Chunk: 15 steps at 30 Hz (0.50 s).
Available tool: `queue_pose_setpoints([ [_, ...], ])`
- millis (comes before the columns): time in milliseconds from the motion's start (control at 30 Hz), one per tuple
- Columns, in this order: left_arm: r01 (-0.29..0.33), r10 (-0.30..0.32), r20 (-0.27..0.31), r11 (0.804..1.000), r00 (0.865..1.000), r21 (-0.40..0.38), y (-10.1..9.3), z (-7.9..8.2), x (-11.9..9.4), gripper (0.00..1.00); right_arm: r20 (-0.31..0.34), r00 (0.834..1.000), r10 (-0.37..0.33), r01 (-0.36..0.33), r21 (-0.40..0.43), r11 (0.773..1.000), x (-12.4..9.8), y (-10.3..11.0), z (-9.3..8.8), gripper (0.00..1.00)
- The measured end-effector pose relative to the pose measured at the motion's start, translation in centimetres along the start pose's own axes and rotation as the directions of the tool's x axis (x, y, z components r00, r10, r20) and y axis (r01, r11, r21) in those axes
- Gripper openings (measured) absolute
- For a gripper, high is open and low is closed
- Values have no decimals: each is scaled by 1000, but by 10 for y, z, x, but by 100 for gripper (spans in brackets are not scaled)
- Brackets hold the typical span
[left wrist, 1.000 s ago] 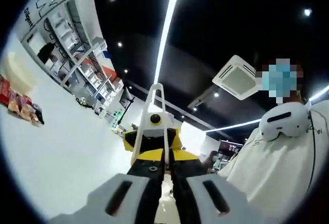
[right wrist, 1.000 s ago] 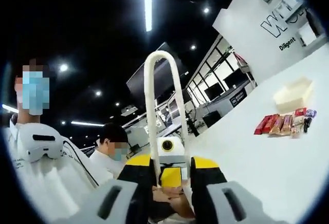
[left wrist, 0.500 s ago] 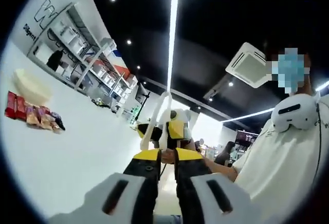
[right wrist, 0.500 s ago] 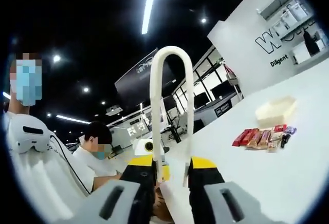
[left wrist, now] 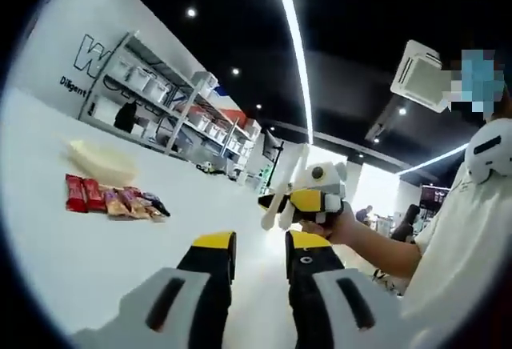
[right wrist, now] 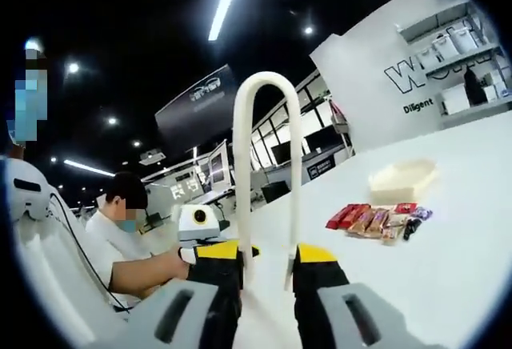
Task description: Place the target food into the container with the food tongs after gripping and lifting it, then release it inside without dropping or visibly crushing the food.
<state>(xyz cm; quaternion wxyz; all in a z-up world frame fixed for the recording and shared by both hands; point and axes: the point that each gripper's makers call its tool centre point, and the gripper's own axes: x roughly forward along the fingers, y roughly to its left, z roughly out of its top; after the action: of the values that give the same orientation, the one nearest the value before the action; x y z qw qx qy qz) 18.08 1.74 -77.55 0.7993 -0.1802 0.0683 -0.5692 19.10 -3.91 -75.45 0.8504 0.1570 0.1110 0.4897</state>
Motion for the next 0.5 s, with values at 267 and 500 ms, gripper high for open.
queue_pose_setpoints([
  [267, 110, -110, -27, 994, 994, -16, -26, -6, 26, 18, 20, 998, 68, -68, 19, 998, 11, 18, -2, 17],
  [500, 179, -180, -7, 983, 984, -38, -36, -2, 27, 7, 33, 995, 91, -92, 50, 994, 10, 24, -1, 19],
])
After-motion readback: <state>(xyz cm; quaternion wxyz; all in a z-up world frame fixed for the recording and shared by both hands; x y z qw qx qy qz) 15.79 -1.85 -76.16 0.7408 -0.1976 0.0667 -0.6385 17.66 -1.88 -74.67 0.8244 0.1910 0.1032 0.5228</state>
